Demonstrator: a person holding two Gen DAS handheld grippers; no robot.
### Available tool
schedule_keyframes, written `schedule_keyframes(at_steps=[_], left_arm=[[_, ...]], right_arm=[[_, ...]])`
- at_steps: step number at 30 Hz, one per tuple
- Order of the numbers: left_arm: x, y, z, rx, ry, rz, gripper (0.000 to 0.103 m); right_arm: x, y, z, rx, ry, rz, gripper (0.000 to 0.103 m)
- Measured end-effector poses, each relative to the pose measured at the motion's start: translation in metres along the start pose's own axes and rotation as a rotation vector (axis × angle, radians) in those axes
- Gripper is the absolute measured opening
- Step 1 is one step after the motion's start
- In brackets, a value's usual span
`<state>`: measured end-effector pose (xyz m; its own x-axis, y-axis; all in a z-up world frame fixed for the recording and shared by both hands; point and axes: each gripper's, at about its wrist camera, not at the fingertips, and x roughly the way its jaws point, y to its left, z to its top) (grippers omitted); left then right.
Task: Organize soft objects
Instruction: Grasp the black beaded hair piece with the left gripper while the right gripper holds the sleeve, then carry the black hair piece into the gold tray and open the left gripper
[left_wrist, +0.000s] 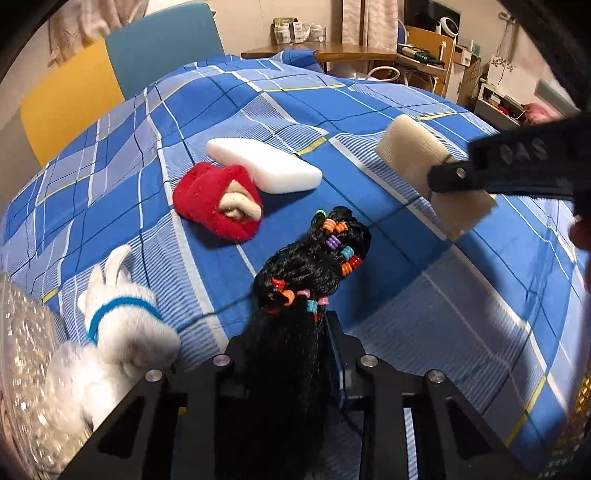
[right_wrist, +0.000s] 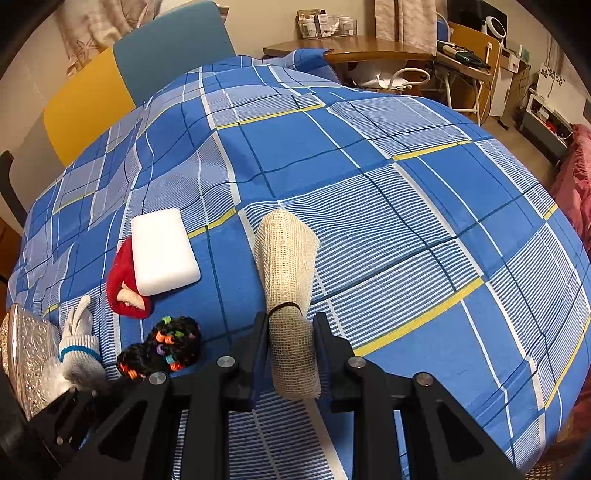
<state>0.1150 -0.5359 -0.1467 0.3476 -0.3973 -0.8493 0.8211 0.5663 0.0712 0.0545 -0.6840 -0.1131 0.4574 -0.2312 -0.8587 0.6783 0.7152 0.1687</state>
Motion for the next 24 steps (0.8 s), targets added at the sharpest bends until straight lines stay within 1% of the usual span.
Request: schedule_keyframes(at_steps=[2,4,5,7,8,9,10,12,14,16,17,18,19,20,24], left_arm=[[-0.007,0.004,-0.010,-0.047,0.003,-0.010,0.029],[-0.013,0.005,-0.019,-0.069,0.009,-0.003,0.029],[-0.017,0.003,-0.023,-0.070,0.007,-0.012,0.029],[-0.022,-0.002,-0.029,-0.064,-0.004,-0.018,0.049],[-0.024,-0.004,-0.029,-0.062,-0.016,-0.008,0.073],[-0.026,-0.004,-0.030,-0.061,-0.028,0.001,0.087],[-0.026,-0.004,-0.027,-0.063,-0.048,0.017,0.087],[-0.024,-0.002,-0.018,-0.076,-0.060,0.021,0.087],[-0.016,0.001,-0.009,-0.084,-0.050,0.021,0.086],[-0.006,0.003,-0.004,-0.075,-0.021,0.015,0.071],[0.000,0.003,-0.004,-0.070,0.007,-0.007,0.050],[0.001,0.004,-0.005,-0.069,0.012,-0.021,0.044],[-0.002,0.006,-0.006,-0.076,0.000,-0.045,0.040],[-0.004,0.007,-0.008,-0.076,0.004,-0.052,0.034],[-0.015,0.009,-0.023,-0.085,-0.001,-0.080,0.032]], right_arm=[[0.000,0.000,0.000,-0.003,-0.002,0.003,0.023],[-0.001,0.000,0.000,-0.006,-0.003,0.001,0.023],[-0.001,0.000,-0.001,-0.006,-0.002,-0.001,0.023],[0.000,0.000,0.000,-0.004,0.001,-0.002,0.023],[0.000,0.000,0.000,-0.003,0.001,-0.003,0.023],[0.000,0.000,0.000,-0.003,0.001,-0.003,0.023],[0.000,0.000,0.000,-0.002,0.000,-0.002,0.023],[0.000,0.000,0.000,-0.004,0.000,0.001,0.023],[0.001,0.000,-0.001,-0.004,0.001,0.001,0.023],[0.002,0.001,0.000,-0.004,0.002,0.010,0.023],[0.002,0.001,0.000,-0.006,0.002,0.012,0.023],[0.003,0.002,0.001,-0.009,0.003,0.013,0.023],[0.003,0.003,0.001,-0.013,0.003,0.016,0.023],[0.003,0.003,0.001,-0.015,0.003,0.018,0.023],[0.002,0.006,0.000,-0.025,-0.004,0.019,0.023]])
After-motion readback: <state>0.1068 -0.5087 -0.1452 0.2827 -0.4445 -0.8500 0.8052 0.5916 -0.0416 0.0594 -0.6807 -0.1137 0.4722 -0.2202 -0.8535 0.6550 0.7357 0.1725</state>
